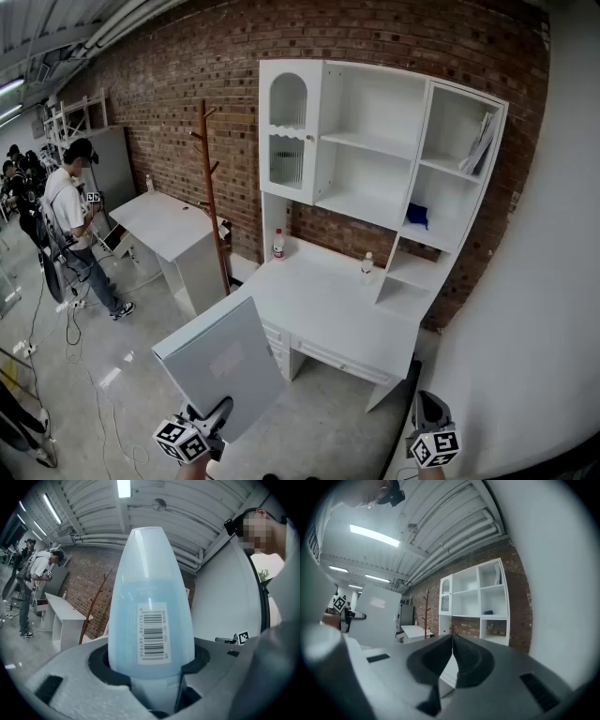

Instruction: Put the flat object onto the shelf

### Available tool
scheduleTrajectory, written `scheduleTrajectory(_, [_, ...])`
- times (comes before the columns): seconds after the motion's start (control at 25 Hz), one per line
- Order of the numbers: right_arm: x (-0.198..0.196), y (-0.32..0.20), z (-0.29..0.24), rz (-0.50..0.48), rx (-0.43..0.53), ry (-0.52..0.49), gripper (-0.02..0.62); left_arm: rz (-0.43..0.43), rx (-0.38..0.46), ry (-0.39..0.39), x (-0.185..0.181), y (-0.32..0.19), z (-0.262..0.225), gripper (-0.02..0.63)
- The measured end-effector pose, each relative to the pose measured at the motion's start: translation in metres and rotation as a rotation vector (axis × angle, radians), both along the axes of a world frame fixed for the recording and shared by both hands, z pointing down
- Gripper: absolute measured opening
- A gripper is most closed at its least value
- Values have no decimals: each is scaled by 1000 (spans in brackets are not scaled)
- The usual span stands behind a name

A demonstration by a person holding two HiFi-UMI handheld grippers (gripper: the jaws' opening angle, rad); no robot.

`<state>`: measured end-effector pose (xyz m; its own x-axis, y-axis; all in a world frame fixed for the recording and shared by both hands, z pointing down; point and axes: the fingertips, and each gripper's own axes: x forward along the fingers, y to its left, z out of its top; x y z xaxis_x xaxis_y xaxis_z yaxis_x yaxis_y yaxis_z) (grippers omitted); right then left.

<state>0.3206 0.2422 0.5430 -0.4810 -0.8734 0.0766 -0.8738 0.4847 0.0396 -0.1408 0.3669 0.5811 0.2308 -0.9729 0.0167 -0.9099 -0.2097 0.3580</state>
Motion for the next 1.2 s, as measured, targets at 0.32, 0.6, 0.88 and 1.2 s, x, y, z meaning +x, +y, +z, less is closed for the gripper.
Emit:
scheduleTrajectory(0.32, [2,1,-4,0,6,-7,29,-2,3,2,2,1,-2,276])
scheduleTrajectory(0.6, [7,-1,-3,-3,5,-30,29,-10,-3,5,6,2,2,276])
scheduleTrajectory(0.88, [20,-6,5,-1,-14,-41,31,-5,1,-3,21,-1,3,276])
scheduleTrajectory(1.2, [34,-15,14,-22,-34,-32,31,9,30,7,47,-5,-1,276])
